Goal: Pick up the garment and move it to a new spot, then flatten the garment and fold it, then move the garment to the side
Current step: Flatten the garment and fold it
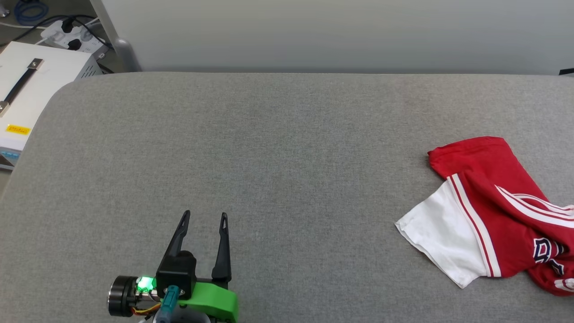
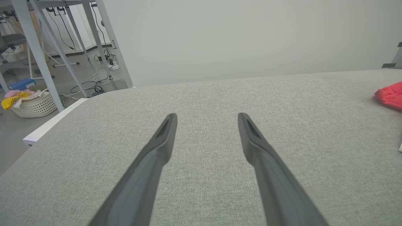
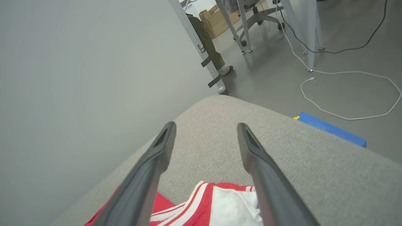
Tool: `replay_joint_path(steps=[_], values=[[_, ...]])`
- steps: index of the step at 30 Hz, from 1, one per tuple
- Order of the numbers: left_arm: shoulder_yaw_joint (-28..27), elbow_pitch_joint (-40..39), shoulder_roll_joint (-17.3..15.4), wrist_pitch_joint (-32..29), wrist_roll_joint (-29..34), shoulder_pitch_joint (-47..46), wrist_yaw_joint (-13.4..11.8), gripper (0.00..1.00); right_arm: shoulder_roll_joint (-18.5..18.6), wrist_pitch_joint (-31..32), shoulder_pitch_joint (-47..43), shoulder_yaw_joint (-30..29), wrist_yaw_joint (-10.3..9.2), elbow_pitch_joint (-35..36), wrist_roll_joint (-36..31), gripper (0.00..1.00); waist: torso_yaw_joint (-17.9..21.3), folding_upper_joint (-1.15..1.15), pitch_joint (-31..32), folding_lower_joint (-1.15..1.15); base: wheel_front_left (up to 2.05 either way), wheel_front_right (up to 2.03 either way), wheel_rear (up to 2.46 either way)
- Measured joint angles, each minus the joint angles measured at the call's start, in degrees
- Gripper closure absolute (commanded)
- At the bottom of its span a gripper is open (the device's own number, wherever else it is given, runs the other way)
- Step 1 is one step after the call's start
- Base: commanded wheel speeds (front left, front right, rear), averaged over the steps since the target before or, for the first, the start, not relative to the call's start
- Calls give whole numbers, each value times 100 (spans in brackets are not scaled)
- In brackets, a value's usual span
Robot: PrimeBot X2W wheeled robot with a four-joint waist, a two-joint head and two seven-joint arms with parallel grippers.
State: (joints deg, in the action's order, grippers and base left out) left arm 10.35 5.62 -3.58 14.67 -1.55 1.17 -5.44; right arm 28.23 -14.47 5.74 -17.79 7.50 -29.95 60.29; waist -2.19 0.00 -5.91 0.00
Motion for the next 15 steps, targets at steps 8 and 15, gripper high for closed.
replay_joint_path(steps=[8,15], values=[[25,-63,-3,0,10,0,18,0,-579,38,2,-364,-2,2719,-2919,0,-25,0,67,0,0,0,0],[44,-158,-2,0,19,-9,16,0,36,1546,305,1659,0,4263,-3985,0,-199,0,-51,0,0,0,0]])
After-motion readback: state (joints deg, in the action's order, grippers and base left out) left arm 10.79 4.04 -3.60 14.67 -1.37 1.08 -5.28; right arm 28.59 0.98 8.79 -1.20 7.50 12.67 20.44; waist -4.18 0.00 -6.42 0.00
